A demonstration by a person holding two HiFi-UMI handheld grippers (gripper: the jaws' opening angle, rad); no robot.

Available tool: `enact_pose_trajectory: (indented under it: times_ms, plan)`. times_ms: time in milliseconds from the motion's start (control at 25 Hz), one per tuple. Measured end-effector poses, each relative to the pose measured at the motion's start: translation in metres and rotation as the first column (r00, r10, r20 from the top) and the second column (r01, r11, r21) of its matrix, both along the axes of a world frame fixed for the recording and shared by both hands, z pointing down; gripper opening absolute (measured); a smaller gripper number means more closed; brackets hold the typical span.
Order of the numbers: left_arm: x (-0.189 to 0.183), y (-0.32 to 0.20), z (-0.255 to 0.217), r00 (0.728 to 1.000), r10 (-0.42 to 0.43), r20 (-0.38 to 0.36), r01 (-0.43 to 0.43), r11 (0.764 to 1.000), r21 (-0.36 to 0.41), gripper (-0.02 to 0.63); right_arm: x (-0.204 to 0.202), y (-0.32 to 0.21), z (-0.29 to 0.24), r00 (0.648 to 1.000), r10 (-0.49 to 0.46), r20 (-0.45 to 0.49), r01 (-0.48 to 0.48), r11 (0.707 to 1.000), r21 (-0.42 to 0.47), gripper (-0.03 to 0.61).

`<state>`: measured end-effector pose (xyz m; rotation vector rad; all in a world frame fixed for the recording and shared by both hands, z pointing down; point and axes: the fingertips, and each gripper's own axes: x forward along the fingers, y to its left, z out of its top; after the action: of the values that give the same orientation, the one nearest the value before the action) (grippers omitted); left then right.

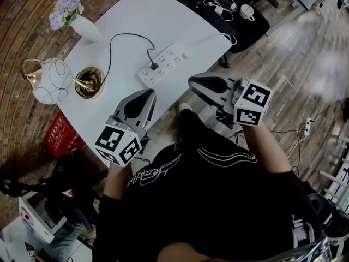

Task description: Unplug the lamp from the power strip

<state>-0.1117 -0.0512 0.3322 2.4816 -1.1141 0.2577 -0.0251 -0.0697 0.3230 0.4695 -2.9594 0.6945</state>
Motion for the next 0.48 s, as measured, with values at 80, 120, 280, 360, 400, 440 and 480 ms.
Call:
enact_pose_trajectory:
  times_ms: [80,120,280,360,400,440,480]
  plan:
    - [-0.001,-0.011,0.010,1.000,-0.006,0.001,0.006,1.000,-0.025,0.003,0.000,-0.016,0.013,1.000,-0.002,-0.019,0.002,1.000,-0.021,-0.003]
    - [-0.002,-0.018,0.014,1.000,-0.009,0.005,0.009,0.999,-0.035,0.003,0.000,-0.025,0.020,0.999,-0.003,-0.032,0.002,1.000,-0.027,-0.003]
    - [-0.006,-0.043,0.037,0.999,-0.028,0.035,0.030,0.997,-0.075,0.003,-0.003,-0.058,0.048,0.996,-0.011,-0.087,0.006,0.999,-0.054,-0.003]
    - [-0.008,-0.051,0.050,0.998,-0.029,0.051,0.034,0.995,-0.093,0.003,-0.006,-0.071,0.064,0.993,-0.023,-0.116,0.013,0.996,-0.087,-0.003]
    - [-0.010,-0.055,0.057,0.998,-0.028,0.057,0.033,0.995,-0.099,0.003,-0.007,-0.077,0.072,0.991,-0.028,-0.130,0.015,0.995,-0.100,-0.003]
    - [-0.011,-0.059,0.064,0.998,-0.025,0.063,0.031,0.994,-0.104,0.003,-0.008,-0.083,0.079,0.989,-0.033,-0.147,0.018,0.994,-0.106,-0.003]
    - [-0.012,-0.062,0.071,0.997,-0.020,0.071,0.028,0.994,-0.110,0.004,-0.010,-0.089,0.086,0.985,-0.039,-0.170,0.021,0.994,-0.105,-0.003]
